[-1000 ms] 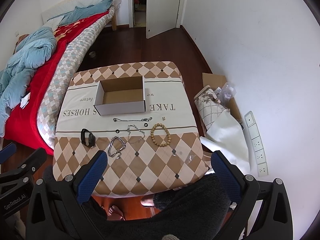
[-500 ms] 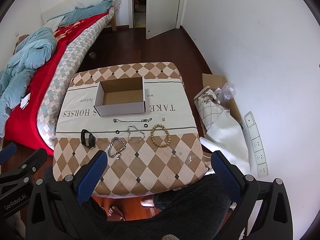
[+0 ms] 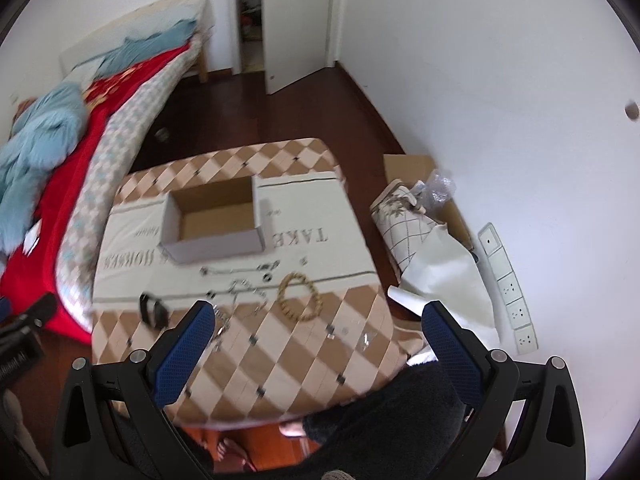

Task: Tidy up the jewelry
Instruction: 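Grasp the black watch band with left tool while right tool grasps bead bracelet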

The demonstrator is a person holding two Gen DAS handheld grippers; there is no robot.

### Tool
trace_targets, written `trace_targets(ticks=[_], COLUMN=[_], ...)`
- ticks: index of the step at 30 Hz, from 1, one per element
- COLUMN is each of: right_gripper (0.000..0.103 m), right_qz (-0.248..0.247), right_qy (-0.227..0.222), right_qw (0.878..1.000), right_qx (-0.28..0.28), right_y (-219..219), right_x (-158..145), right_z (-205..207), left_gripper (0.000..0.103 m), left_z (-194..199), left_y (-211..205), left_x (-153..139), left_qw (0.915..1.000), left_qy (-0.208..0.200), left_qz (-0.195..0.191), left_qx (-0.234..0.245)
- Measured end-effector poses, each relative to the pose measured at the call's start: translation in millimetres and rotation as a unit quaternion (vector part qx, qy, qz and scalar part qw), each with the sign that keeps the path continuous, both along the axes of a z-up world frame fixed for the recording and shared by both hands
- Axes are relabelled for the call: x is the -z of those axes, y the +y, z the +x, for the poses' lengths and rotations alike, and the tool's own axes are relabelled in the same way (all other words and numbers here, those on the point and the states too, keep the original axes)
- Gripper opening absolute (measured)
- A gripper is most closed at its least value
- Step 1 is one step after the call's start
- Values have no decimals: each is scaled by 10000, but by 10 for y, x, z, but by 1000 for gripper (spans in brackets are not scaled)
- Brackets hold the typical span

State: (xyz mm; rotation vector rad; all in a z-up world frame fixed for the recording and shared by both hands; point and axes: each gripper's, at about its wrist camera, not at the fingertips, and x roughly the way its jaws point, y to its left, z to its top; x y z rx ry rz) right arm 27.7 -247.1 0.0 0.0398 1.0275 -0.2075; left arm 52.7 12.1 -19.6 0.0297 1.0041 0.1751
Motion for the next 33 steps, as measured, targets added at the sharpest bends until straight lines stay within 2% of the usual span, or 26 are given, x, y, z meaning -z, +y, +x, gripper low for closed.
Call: trace_targets(ticks=[6,10,14,17,19,21,26,28,30,31,33], right_gripper=[103,89,80,76,73,72,72,72,72,72,72], right_qz=[236,432,571,583,596,581,573,596,653,692,744], right_qy=[259,549,844,1038,1183,1285,1513,1587,1683,1707,1733], right_qw=[9993,9973,9943,9922,9903,9887,9845,9825,9799,9790,9783], right_qx=[107,206,314,371,423,501,679,772,854,877,855], right_y=[-157,-228,-301,-354,-397,-437,-559,-619,-674,-697,-713], right_x=[507,914,1289,1514,1653,1765,1998,2100,2227,2270,2365], right_z=[339,481,567,620,661,692,765,795,834,842,872], left_gripper=[103,102,102,87,74,66,60,29,12,8,6], left_z=[416,617,720,794,844,900,996,1017,1034,1045,1062], left_y=[261,417,482,473,429,421,328,290,249,221,185], left_x=[510,1025,1482,1789,1940,2092,2339,2405,2424,2413,2395], left_qw=[9980,9932,9866,9816,9775,9738,9667,9644,9649,9664,9685], left_qy=[441,1036,1610,1909,2111,2270,2518,2594,2549,2507,2423], left_qz=[393,451,209,48,-35,-145,-387,-430,-498,-396,-309], left_qx=[-215,-280,-183,-77,-18,28,217,293,382,418,489])
